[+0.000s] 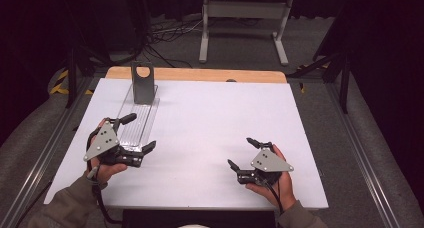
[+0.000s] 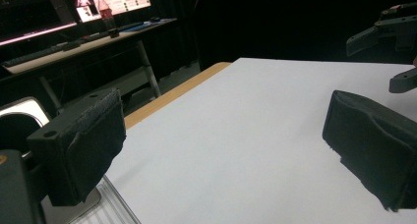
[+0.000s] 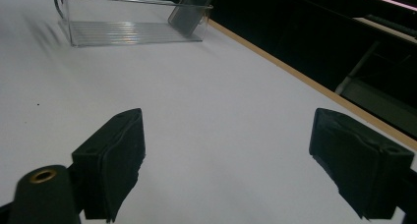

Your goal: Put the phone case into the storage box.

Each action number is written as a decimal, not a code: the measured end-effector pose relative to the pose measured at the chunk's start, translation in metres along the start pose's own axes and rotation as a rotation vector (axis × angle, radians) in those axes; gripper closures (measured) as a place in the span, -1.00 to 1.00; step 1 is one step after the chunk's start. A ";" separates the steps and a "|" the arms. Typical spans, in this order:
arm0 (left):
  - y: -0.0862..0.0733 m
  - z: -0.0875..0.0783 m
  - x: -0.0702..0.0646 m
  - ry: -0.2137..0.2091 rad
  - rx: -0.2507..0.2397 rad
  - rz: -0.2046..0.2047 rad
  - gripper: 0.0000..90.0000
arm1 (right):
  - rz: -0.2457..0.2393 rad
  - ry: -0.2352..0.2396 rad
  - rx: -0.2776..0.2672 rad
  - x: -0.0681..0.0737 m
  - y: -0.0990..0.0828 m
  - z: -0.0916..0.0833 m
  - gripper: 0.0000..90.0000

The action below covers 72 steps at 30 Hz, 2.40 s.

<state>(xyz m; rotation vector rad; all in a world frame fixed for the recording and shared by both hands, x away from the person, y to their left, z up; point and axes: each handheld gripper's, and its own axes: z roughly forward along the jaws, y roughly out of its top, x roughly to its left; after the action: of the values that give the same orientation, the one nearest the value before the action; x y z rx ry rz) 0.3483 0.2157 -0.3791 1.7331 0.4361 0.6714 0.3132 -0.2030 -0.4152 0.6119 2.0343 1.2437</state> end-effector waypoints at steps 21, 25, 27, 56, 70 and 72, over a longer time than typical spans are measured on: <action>-0.015 0.003 -0.018 -0.028 0.053 0.012 -0.92 | -0.015 0.004 -0.003 0.002 0.002 -0.001 -0.67; -0.022 0.003 -0.022 -0.016 0.069 0.019 -0.89 | -0.016 0.004 -0.002 0.002 0.002 -0.002 -0.68; -0.027 0.003 -0.023 -0.019 0.095 0.023 -0.89 | -0.019 0.003 -0.004 0.003 0.002 -0.003 -0.68; -0.047 0.004 -0.029 -0.003 0.138 -0.047 -0.91 | -0.024 0.026 0.005 0.011 -0.005 -0.004 -0.70; -0.044 0.000 -0.028 0.005 0.124 -0.038 -0.90 | -0.035 0.023 0.020 0.014 -0.004 -0.002 -0.69; -0.044 0.001 -0.027 0.005 0.127 -0.037 -0.90 | -0.028 0.019 0.020 0.012 -0.005 -0.001 -0.69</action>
<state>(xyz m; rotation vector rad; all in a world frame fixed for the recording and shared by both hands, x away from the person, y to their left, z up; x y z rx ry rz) 0.3309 0.2103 -0.4277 1.8385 0.5219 0.6330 0.3042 -0.1972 -0.4233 0.5810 2.0667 1.2188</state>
